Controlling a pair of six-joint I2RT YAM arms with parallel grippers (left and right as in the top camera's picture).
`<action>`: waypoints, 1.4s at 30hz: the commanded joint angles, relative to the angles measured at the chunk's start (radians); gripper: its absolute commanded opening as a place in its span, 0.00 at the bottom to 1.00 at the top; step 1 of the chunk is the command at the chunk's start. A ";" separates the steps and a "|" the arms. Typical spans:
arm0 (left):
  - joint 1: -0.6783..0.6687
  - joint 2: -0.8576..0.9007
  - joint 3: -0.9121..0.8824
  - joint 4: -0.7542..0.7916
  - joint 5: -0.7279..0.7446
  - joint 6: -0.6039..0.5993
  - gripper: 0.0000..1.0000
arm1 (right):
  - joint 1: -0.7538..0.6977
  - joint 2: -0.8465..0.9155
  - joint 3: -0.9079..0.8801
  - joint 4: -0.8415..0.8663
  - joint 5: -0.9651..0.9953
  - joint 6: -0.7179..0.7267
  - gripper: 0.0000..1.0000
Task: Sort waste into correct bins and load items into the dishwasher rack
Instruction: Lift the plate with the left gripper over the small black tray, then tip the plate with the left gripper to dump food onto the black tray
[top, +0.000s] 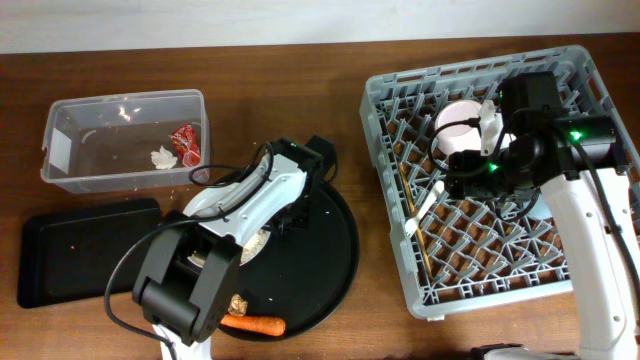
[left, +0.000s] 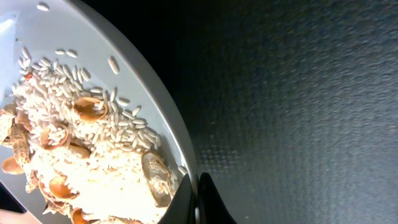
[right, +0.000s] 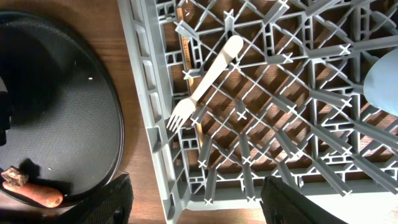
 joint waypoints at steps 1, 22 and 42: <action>-0.020 0.001 0.027 -0.041 -0.077 -0.043 0.00 | -0.007 -0.013 0.006 0.000 0.006 -0.010 0.69; 0.324 -0.196 0.027 -0.144 -0.107 0.002 0.00 | -0.007 -0.013 0.006 -0.004 0.009 -0.010 0.69; 0.832 -0.203 0.027 -0.009 0.537 0.447 0.00 | -0.007 -0.013 0.006 -0.019 0.009 -0.010 0.69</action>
